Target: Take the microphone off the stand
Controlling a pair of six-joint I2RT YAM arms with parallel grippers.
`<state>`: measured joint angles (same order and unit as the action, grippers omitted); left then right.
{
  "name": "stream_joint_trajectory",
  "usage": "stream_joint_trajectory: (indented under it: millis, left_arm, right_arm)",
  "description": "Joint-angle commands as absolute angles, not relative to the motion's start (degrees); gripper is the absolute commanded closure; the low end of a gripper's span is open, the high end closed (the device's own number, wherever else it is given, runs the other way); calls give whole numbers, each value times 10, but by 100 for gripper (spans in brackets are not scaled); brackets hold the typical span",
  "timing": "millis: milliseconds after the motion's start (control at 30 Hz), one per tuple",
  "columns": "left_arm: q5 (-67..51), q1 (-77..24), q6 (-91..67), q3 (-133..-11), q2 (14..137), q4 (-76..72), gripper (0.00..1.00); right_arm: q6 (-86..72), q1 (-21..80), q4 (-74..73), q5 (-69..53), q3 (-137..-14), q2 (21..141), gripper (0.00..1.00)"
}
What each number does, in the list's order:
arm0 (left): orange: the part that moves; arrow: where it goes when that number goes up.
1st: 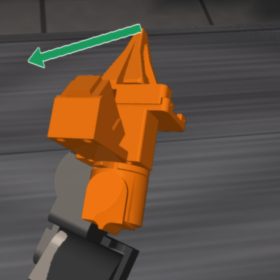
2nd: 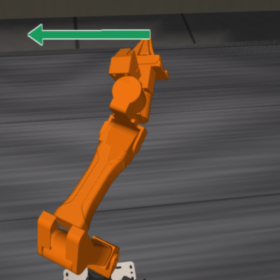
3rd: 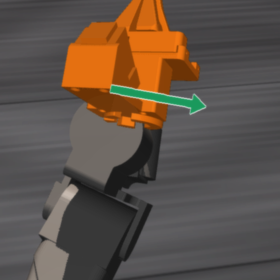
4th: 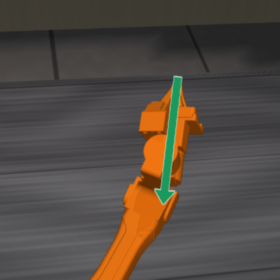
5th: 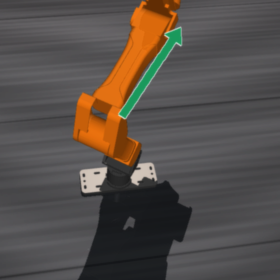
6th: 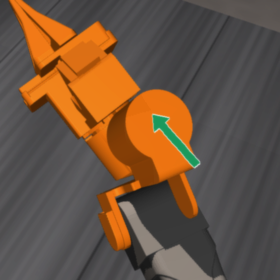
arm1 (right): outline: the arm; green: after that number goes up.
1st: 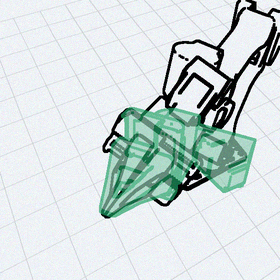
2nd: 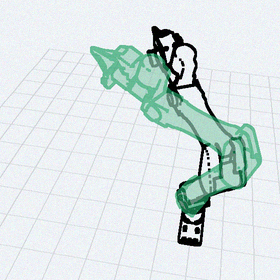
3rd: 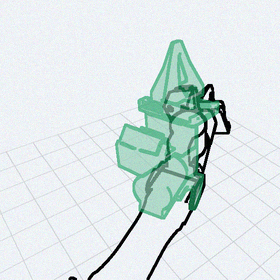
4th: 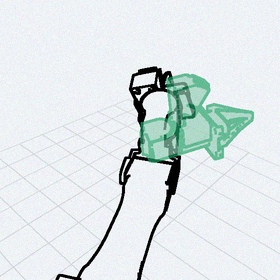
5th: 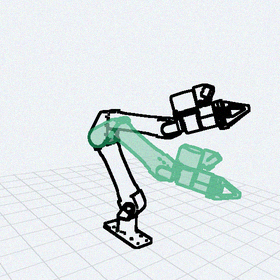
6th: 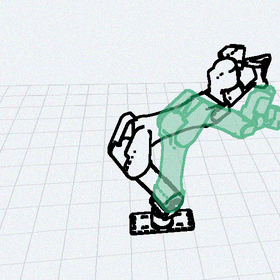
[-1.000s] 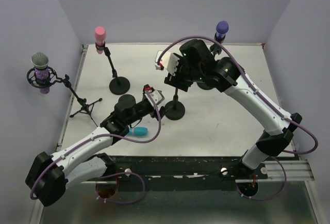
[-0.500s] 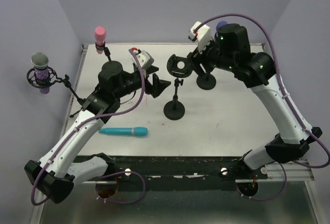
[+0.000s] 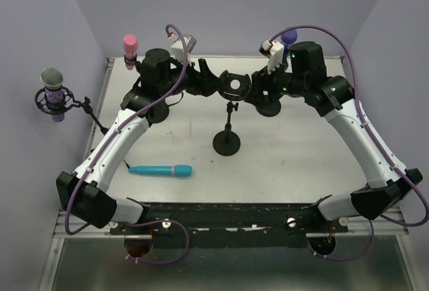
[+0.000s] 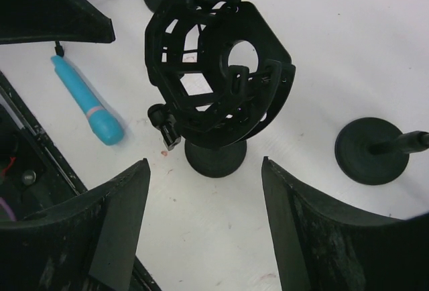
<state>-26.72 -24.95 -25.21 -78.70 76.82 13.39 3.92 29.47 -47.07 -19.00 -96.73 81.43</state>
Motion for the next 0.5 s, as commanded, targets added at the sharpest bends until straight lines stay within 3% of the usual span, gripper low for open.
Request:
stream_joint_trajectory:
  millis: [0, 333, 467]
  left_arm:
    - [-303, -243, -294, -813, 789, 139, 19]
    - [-339, -242, -317, -771, 809, 110, 37]
    - [-342, -243, -321, -744, 809, 98, 50]
  right_arm:
    - [-16, 278, -407, -248, -945, 803, 25]
    - [-66, 275, -348, -308, -885, 833, 25]
    - [-76, 274, -326, -341, -841, 831, 40]
